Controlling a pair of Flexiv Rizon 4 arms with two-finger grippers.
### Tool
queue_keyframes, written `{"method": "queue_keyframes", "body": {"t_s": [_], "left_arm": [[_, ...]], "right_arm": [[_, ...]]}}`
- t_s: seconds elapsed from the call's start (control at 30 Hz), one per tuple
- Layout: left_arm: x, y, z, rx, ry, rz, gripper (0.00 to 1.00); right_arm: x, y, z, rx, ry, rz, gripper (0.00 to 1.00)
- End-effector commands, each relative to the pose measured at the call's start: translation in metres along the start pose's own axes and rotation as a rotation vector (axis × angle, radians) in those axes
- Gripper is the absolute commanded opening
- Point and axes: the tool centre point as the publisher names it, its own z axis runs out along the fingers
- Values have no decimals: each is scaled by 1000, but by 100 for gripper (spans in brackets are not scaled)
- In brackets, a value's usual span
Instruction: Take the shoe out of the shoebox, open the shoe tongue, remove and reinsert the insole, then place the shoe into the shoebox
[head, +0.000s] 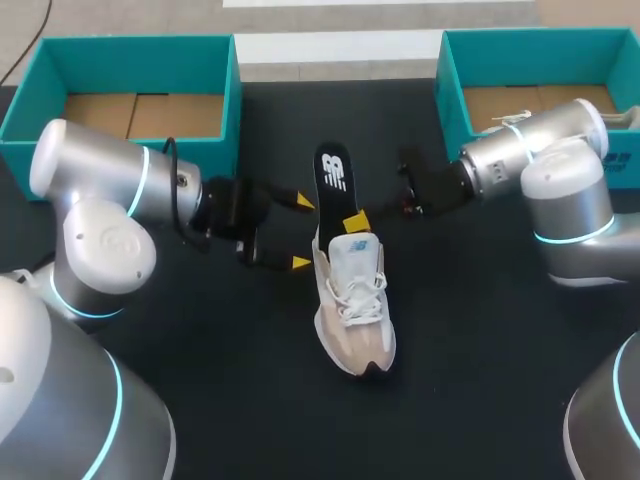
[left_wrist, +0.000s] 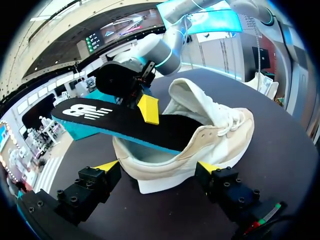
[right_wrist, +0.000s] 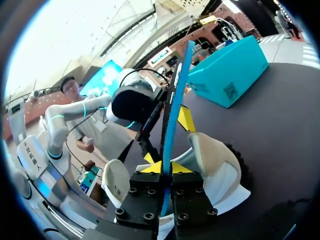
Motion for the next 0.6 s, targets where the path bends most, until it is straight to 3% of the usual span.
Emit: {"method": "queue_keyframes", "body": {"t_s": [0.03,0.37,0.5,0.6], "left_arm": [[1,-1,1,-2,-3,1,100],[-1,-1,2,-5,3,4,100],[-2,-1,1,-7,3,5,100],[-3,-2,0,-7,7,5,100]], "right_arm": [[-1,-11,7,10,2,32,0],[13,-39,22,19,11,117,0],[13,-38,22,11,3,115,0],[12,-32,18,5,-9,97,16]]}}
